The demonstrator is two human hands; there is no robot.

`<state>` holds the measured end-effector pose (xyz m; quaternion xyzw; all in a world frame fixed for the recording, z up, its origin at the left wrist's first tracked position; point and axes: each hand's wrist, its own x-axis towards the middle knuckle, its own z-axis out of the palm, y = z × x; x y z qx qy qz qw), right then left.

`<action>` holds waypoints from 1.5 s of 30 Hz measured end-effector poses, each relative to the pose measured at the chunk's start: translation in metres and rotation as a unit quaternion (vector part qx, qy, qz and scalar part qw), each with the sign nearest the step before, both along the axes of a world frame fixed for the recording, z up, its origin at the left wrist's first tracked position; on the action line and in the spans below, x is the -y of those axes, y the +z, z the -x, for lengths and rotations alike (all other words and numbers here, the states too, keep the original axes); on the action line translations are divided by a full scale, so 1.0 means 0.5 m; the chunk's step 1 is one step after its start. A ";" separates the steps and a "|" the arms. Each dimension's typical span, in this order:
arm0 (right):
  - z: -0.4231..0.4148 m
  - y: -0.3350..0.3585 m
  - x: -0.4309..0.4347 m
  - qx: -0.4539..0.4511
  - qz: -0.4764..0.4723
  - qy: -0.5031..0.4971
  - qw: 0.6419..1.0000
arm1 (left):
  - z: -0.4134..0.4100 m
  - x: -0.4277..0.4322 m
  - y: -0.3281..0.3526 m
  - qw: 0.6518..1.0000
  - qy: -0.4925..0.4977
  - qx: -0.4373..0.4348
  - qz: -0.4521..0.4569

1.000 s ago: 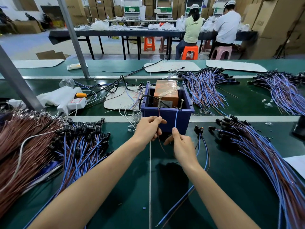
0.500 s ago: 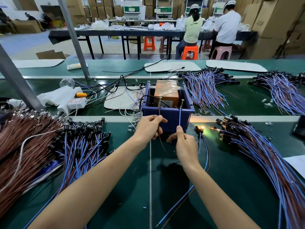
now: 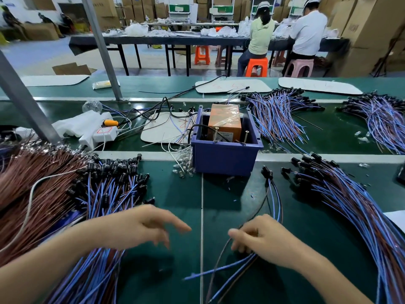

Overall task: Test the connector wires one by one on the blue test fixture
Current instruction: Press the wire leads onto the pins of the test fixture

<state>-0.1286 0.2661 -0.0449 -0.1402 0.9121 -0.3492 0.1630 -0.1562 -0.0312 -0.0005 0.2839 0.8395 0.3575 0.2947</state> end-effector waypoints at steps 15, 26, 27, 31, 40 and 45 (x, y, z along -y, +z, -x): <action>0.013 0.013 0.134 -0.041 0.051 0.020 0.998 | 0.050 0.000 -0.072 0.887 0.177 -0.329 0.271; 0.045 0.075 0.196 0.333 0.605 -0.181 0.701 | -0.003 -0.163 0.071 0.892 0.081 -0.437 -0.077; 0.049 0.078 0.185 0.333 0.628 -0.174 0.682 | -0.018 -0.171 0.081 0.886 0.027 -0.457 -0.068; 0.068 0.100 0.141 0.333 0.633 -0.179 0.676 | -0.081 -0.196 0.073 0.847 -0.159 -0.501 -0.083; 0.096 0.133 0.090 0.157 0.652 -0.315 0.672 | -0.095 -0.165 -0.007 0.928 -0.229 -0.288 -0.061; 0.079 0.153 0.097 0.041 0.615 -0.319 0.720 | -0.013 -0.174 0.048 0.947 0.133 -0.235 -0.172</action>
